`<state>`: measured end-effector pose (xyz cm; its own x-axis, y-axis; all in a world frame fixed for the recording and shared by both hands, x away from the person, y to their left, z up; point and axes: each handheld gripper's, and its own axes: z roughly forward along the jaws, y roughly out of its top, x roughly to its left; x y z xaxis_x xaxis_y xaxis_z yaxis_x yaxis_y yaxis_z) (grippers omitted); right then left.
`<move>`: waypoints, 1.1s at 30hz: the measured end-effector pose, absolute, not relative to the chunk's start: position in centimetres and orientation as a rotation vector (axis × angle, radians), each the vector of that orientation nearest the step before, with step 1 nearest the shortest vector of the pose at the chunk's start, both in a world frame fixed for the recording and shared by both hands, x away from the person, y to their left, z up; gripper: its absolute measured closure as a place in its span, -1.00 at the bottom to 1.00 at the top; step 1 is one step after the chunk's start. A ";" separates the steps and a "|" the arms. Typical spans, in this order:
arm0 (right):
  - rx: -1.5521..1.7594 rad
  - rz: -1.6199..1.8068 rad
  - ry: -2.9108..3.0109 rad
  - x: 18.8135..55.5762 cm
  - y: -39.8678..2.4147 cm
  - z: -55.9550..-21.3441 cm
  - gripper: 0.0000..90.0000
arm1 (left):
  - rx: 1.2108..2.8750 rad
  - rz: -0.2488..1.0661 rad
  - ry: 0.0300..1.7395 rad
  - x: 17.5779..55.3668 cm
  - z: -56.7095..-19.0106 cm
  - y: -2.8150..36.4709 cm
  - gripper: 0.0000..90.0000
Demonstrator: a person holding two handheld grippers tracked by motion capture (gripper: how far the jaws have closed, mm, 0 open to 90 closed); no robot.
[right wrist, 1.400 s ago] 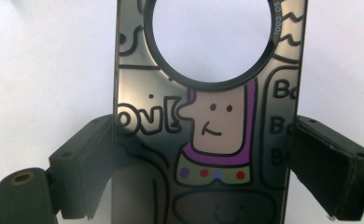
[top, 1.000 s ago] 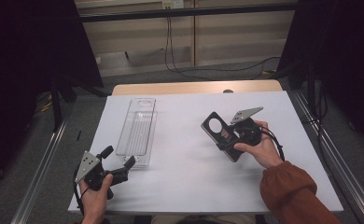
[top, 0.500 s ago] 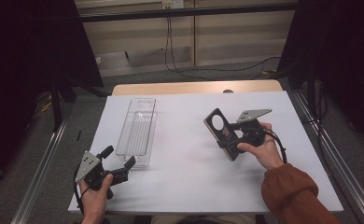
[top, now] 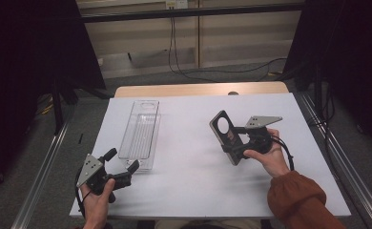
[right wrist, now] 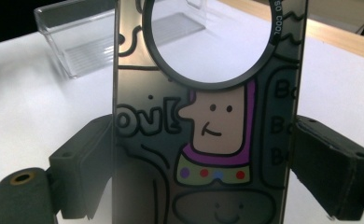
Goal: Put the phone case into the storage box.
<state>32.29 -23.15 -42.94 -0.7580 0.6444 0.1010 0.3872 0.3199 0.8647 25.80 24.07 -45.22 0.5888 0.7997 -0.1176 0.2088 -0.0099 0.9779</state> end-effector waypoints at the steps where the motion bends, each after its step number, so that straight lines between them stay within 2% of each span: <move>1: 0.927 1.422 2.315 32.1 -23.1 -42.9 -0.73 | 1.547 0.579 0.881 25.8 -45.2 24.1 -0.94; 15: 0.791 1.506 2.271 30.3 -21.6 -43.3 -0.73 | 1.537 0.552 0.841 25.6 -44.7 23.8 -0.92; 33: 0.726 1.599 2.246 27.6 -20.9 -43.9 -0.73 | 1.596 0.410 0.722 26.4 -44.3 22.6 -0.87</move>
<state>27.60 -20.91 -43.91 -0.8312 0.5534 0.0540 0.2322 0.2573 0.9380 26.36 22.63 -44.30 0.7389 0.6584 -0.1434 0.2147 -0.0283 0.9763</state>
